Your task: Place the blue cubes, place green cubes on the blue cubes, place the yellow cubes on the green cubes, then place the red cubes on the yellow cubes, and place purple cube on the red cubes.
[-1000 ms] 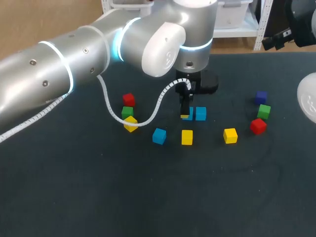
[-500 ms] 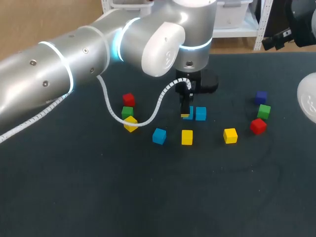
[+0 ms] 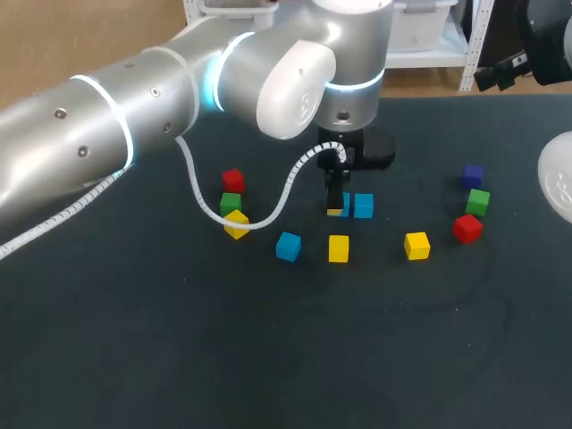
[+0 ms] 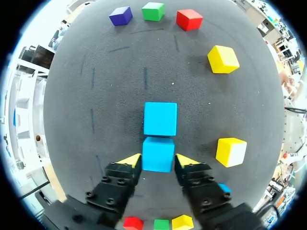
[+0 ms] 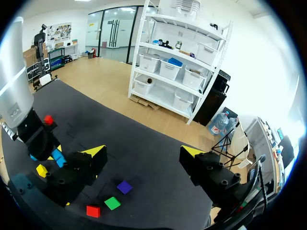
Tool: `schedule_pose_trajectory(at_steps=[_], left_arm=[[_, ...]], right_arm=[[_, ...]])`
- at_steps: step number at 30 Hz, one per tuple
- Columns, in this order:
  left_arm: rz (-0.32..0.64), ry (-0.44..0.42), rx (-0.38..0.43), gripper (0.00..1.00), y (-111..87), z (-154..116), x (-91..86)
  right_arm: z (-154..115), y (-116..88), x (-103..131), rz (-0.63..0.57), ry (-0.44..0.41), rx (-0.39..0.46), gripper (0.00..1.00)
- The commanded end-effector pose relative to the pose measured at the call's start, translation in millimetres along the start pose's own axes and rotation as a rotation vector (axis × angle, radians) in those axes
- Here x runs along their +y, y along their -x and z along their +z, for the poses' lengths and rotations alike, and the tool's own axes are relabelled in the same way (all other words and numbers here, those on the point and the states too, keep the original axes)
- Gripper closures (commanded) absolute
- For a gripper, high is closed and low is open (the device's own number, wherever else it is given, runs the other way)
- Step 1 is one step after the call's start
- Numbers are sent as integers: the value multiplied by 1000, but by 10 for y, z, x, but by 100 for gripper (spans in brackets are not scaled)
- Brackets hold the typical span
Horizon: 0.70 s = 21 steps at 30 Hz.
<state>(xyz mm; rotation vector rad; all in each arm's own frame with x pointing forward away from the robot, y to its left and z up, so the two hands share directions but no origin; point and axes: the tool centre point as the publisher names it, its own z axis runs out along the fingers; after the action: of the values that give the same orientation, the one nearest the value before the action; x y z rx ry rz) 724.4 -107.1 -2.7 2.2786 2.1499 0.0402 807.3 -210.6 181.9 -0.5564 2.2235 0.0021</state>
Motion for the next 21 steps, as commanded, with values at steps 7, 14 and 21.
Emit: schedule_pose_trajectory(at_steps=[7,14,21], left_arm=[[-20,0,-1,0,-21,-34,30],[-16,23,-18,0,-315,-244,106],[71,24,-26,0,-531,-510,82]], right_arm=[[-13,-3,6,0,-3,0,0],[-13,-3,6,0,-3,0,0],[-13,-3,6,0,-3,0,0]])
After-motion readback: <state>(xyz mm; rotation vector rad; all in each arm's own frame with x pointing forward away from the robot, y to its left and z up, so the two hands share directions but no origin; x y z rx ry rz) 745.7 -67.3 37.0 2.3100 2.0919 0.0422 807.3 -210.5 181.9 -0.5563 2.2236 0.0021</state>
